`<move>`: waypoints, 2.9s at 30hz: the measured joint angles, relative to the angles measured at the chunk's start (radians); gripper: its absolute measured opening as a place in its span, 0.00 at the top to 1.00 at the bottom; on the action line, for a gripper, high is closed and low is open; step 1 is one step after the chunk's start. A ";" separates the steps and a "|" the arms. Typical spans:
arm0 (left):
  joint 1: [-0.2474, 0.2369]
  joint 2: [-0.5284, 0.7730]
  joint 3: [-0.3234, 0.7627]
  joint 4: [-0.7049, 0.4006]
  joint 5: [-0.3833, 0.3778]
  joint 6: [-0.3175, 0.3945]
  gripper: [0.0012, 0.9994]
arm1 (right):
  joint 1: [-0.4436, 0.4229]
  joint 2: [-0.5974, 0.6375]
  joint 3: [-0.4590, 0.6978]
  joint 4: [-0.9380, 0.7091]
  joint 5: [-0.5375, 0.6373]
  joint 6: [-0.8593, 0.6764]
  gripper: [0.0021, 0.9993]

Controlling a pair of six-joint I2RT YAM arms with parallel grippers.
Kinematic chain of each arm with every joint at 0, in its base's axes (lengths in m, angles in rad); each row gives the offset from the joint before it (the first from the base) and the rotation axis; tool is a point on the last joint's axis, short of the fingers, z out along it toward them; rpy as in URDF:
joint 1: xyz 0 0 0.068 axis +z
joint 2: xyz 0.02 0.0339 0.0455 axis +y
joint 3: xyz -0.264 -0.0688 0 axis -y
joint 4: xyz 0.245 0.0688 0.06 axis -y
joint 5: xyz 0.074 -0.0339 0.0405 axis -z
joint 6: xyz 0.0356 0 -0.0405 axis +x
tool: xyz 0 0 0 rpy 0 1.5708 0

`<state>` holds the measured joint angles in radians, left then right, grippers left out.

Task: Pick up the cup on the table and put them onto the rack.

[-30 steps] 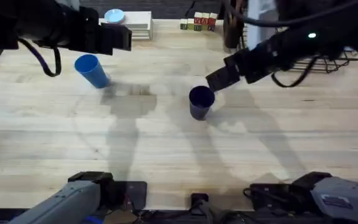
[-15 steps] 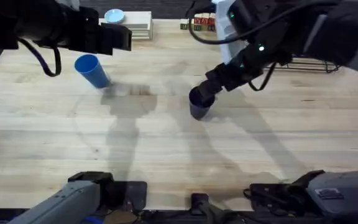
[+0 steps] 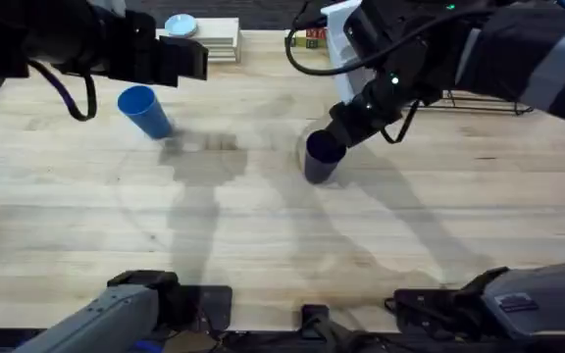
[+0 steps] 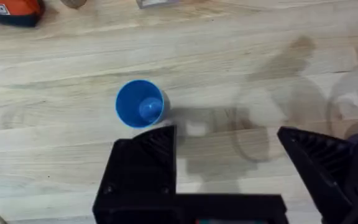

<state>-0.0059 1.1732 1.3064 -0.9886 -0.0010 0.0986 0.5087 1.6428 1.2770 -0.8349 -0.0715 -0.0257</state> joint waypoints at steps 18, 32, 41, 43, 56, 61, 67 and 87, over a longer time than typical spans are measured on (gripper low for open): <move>0.000 0.000 0.000 0.000 0.000 0.000 0.01 | -0.187 -0.143 0.389 -0.092 0.005 -0.006 0.97; 0.000 0.000 0.000 0.000 0.001 0.000 0.01 | -0.521 -0.115 0.409 -0.033 0.013 -0.012 0.97; 0.000 0.000 0.000 0.000 0.001 0.000 0.01 | -0.575 0.009 0.409 0.006 0.016 -0.012 0.97; 0.000 0.000 0.000 0.000 0.001 0.000 0.01 | -0.575 0.044 0.409 0.026 0.016 -0.012 0.97; 0.000 0.000 0.000 0.000 0.001 0.000 0.01 | -0.575 0.221 0.409 0.095 0.016 0.006 0.97; 0.000 0.000 0.000 0.000 0.001 0.000 0.01 | -0.575 0.268 0.409 0.095 0.016 0.025 0.97; 0.000 0.000 0.000 0.000 0.001 0.000 0.01 | -0.575 0.302 0.409 0.095 0.016 0.034 0.97; 0.000 0.000 0.000 0.000 0.001 0.000 0.01 | -0.575 0.302 0.409 0.099 0.016 0.045 0.74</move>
<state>-0.0059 1.1732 1.3064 -0.9882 0.0002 0.0982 -0.0666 1.9445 1.6863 -0.7361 -0.0555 0.0196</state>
